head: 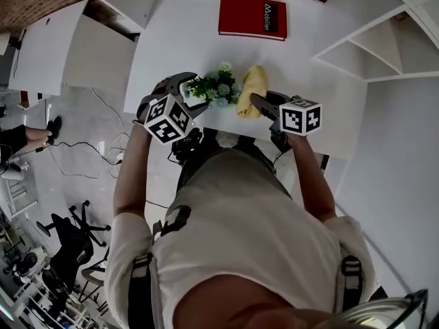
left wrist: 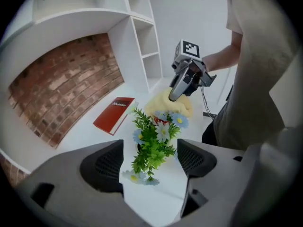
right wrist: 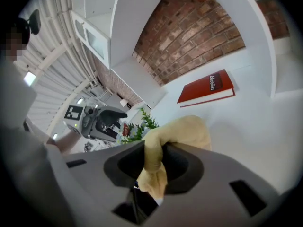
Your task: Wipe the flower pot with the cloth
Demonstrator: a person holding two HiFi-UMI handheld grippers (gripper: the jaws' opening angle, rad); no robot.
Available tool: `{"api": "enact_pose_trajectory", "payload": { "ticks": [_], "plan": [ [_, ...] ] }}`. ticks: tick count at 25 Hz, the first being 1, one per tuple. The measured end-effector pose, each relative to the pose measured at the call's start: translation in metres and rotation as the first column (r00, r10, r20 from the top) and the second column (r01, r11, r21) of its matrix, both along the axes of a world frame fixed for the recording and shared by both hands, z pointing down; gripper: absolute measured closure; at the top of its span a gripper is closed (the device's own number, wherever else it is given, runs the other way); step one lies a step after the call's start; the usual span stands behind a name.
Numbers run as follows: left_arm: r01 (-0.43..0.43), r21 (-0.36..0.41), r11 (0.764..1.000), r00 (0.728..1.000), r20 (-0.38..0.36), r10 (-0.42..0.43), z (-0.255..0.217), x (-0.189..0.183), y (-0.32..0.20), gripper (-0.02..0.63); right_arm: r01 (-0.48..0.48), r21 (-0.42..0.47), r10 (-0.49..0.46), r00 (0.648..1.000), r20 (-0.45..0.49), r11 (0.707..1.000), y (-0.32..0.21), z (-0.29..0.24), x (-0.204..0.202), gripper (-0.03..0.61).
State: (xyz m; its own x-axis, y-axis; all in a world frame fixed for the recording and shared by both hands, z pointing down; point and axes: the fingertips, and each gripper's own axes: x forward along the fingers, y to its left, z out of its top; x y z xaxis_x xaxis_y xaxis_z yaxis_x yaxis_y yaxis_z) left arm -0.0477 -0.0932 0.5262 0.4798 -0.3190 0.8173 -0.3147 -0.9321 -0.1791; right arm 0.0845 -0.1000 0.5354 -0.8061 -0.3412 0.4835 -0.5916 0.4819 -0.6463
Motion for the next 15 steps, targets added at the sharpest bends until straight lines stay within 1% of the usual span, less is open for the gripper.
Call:
{"api": "enact_pose_trajectory", "payload": {
  "ticks": [3, 6, 8, 12, 15],
  "plan": [
    [-0.131, -0.050, 0.990, 0.990, 0.039, 0.133, 0.023, 0.000, -0.002, 0.261, 0.041, 0.047, -0.034, 0.989, -0.142, 0.998, 0.008, 0.008, -0.010, 0.478],
    [-0.211, -0.078, 0.974, 0.975, 0.054, 0.215, 0.045, -0.001, -0.004, 0.259, 0.038, 0.060, -0.022, 0.970, -0.240, 0.997, 0.011, 0.016, -0.019, 0.477],
    [-0.240, -0.085, 0.967, 0.969, 0.046, 0.244, 0.056, -0.002, -0.007, 0.259, 0.014, 0.061, 0.004, 0.960, -0.280, 0.998, 0.008, 0.019, -0.024, 0.477],
    [-0.268, -0.124, 0.955, 0.963, -0.004, 0.270, 0.077, 0.004, -0.001, 0.261, -0.014, 0.070, 0.038, 0.934, -0.356, 0.997, 0.005, 0.035, -0.028, 0.476],
    [-0.261, -0.104, 0.960, 0.965, -0.019, 0.260, 0.089, 0.010, -0.002, 0.261, -0.035, 0.064, 0.057, 0.921, -0.385, 0.997, 0.004, 0.052, -0.028, 0.476]
  ]
}}
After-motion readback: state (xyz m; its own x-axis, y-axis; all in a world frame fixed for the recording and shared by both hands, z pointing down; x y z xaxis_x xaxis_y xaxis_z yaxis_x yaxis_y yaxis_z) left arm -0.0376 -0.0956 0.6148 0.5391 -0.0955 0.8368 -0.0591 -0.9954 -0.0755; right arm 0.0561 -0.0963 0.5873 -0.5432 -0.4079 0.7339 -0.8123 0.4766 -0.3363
